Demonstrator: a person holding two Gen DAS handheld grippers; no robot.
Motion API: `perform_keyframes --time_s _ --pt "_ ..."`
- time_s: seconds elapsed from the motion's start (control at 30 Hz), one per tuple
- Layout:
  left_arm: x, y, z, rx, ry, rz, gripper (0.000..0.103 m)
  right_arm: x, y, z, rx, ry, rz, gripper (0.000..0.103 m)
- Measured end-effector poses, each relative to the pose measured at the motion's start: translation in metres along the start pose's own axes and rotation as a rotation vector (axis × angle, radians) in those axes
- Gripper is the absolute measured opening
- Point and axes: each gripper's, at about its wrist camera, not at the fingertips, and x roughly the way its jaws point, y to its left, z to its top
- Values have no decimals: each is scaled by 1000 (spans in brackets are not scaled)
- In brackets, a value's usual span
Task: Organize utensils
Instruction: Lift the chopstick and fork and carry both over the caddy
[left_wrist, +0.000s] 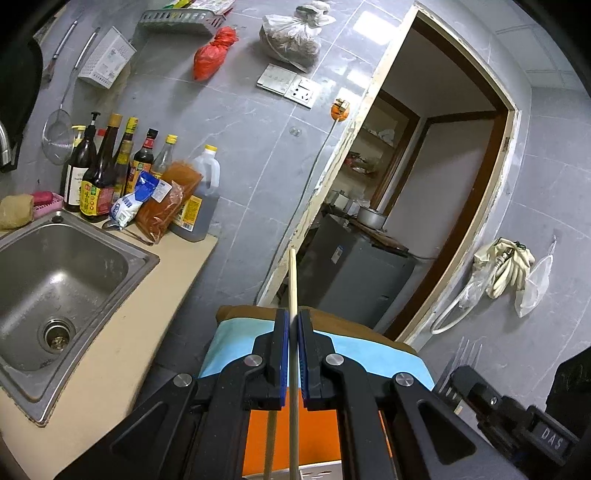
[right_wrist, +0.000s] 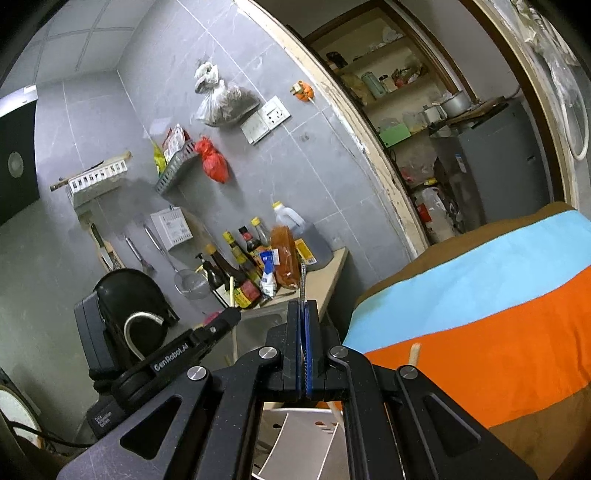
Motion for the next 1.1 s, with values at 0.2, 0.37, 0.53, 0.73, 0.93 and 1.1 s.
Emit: perform_keyframes --time_s 0.2,0.37,0.53,0.73,0.93,1.1 --pt "1 4 0 -15 -3 11 5 2 -5 -6 7 0 -25 2" --pt "1 3 -3 -11 -5 16 5 1 -6 -9 0 8 -39 2" --pt "-2 -1 -6 25 -18 26 5 -2 -6 -9 -9 15 -44 2" --pt "-5 -4 -11 60 -18 36 5 -5 -5 -10 -12 9 -40 3" --pt "-10 -4 -13 69 -9 44 5 -10 -3 -8 -22 3 -41 3" --pt "-12 -4 -12 74 2 54 5 -26 -3 -4 -32 -25 -47 40"
